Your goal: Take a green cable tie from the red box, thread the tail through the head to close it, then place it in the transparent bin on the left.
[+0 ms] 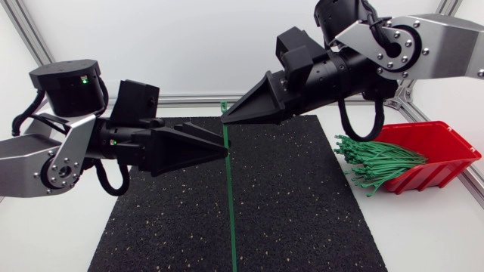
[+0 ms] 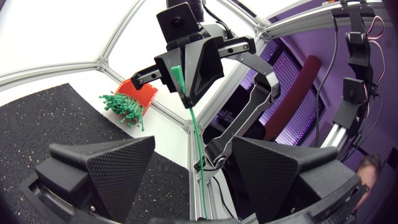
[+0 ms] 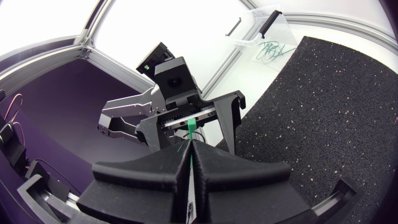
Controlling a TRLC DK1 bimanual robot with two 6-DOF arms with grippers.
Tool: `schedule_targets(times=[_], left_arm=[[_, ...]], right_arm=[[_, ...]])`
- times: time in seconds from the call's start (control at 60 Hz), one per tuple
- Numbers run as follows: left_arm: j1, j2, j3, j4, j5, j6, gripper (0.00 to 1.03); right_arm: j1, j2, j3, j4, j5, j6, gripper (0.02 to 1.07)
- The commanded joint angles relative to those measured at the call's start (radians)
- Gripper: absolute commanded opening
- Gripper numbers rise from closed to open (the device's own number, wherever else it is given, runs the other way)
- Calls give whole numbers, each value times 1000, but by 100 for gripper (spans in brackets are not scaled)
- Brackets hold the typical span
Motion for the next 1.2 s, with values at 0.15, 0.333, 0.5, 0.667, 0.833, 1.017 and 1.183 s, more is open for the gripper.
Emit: schedule_targets(times=[0.15,0.333,0.5,0.667,0.833,1.017,1.183], left_arm=[[2,12,27,49,-10,-67,53],[2,15,27,61,-17,-84,29],[0,13,27,80,-17,-110,23],[-5,10,25,104,-17,-139,9],[-15,9,21,111,-19,-144,9],[-23,9,25,118,-20,-156,4],[-26,9,22,129,-25,-170,4]], right_arm=[[5,-31,-32,22,-1,15,8],[6,-39,-38,31,2,18,8],[8,-41,-40,31,4,19,8],[8,-41,-40,32,4,18,8],[8,-44,-46,34,7,16,8],[6,-51,-57,37,12,15,8],[6,-76,-78,69,36,15,8]])
